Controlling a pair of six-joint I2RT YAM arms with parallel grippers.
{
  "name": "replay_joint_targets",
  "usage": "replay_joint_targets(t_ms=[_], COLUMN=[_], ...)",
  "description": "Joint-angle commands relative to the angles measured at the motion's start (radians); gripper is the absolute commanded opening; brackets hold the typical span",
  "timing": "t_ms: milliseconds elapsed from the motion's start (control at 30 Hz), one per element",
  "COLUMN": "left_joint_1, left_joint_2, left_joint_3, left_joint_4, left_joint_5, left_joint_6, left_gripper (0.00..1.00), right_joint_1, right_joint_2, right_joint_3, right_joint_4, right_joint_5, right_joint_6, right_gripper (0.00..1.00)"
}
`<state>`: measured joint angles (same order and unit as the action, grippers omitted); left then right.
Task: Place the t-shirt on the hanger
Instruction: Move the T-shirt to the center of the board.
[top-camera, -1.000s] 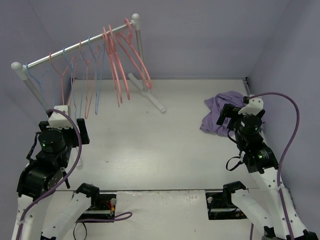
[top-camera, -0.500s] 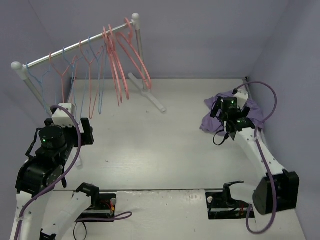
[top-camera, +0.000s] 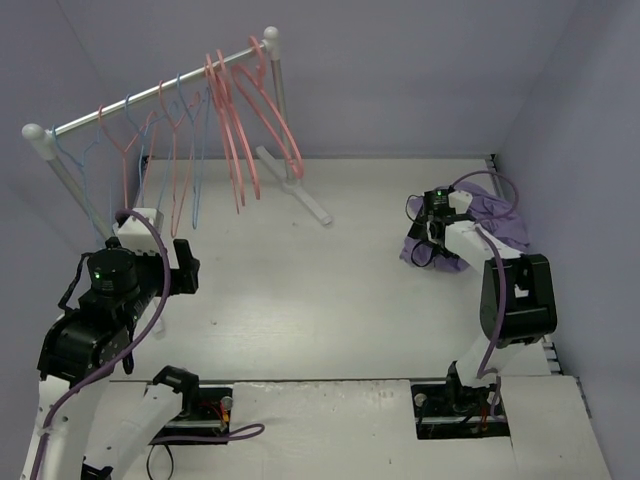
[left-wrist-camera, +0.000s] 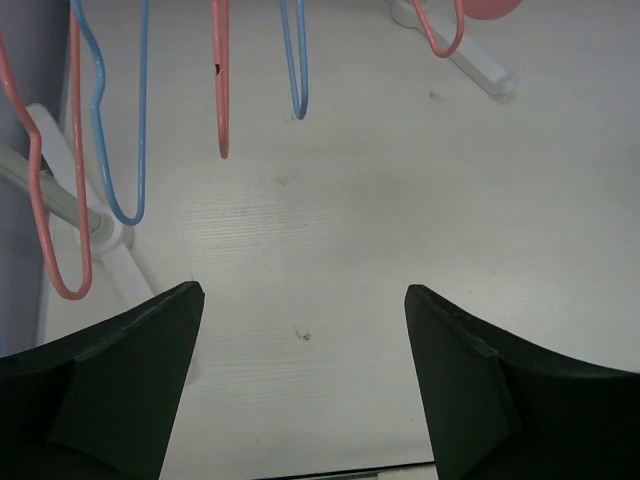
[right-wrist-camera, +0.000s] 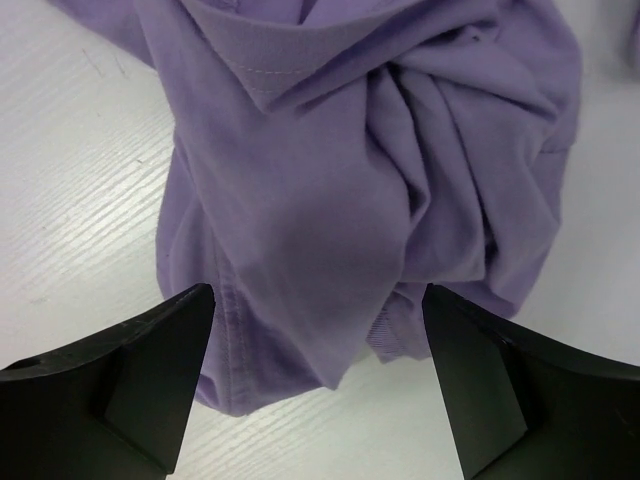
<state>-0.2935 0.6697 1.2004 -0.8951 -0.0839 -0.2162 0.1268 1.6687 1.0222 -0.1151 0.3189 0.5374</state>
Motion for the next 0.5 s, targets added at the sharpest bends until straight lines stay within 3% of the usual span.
replay_joint_targets(t_ms=[0,300,367,467], left_joint_1=[-0.001,-0.003,-0.003,-0.003], left_joint_2=[0.034,0.066,0.069,0.076], left_joint_3=[0.008,0.012,0.014,0.018], left_joint_4=[0.031,0.032,0.032,0.032], left_joint_5=[0.032,0.051,0.054,0.066], left_joint_6=[-0.016,-0.029,-0.035,-0.047], left_gripper=[0.78,0.78,0.78,0.78], right_joint_1=[0.018,0.034,0.040,0.057], right_joint_2=[0.000,0.108,0.123,0.126], right_joint_3=[0.034,0.051,0.057,0.058], right_joint_4=[0.070,0.099,0.101,0.100], right_joint_5=[-0.022,-0.050,-0.052,-0.038], right_joint_6=[0.060,0.080,0.072,0.048], right_gripper=[0.81,0.79,0.73,0.45])
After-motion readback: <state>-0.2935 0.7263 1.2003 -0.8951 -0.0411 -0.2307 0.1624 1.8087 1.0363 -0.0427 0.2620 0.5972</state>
